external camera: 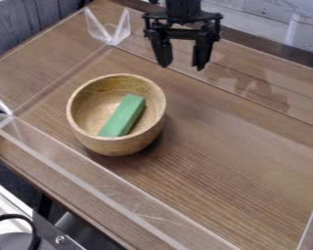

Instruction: Remove the green block from inside the brown bowl and put it on the table

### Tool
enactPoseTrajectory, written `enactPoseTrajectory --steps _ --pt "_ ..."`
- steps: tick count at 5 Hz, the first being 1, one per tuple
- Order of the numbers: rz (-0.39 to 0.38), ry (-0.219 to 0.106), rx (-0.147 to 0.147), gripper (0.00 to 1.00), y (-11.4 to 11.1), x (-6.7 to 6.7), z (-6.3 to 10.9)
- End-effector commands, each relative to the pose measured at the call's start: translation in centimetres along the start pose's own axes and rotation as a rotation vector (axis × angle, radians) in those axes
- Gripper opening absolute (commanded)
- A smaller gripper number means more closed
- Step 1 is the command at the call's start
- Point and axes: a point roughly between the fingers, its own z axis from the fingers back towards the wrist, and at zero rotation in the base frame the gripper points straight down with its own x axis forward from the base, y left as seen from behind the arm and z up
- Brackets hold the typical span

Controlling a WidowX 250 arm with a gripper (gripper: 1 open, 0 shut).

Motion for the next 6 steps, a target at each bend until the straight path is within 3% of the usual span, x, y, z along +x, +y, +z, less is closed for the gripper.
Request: enactPoseTrajectory --steps 1,3,5,6 --pt "0.037 -0.131 0.007 1.0 0.2 0.2 4.0" --pt "0.082 -0.068 -0.127 1.0 0.9 2.1 3.2" --pt "0.473 -0.256 -0.218 1.0 0.6 0.7 2.6" --pt "0.462 -0.258 -0.215 1.0 1.0 1.3 3.1"
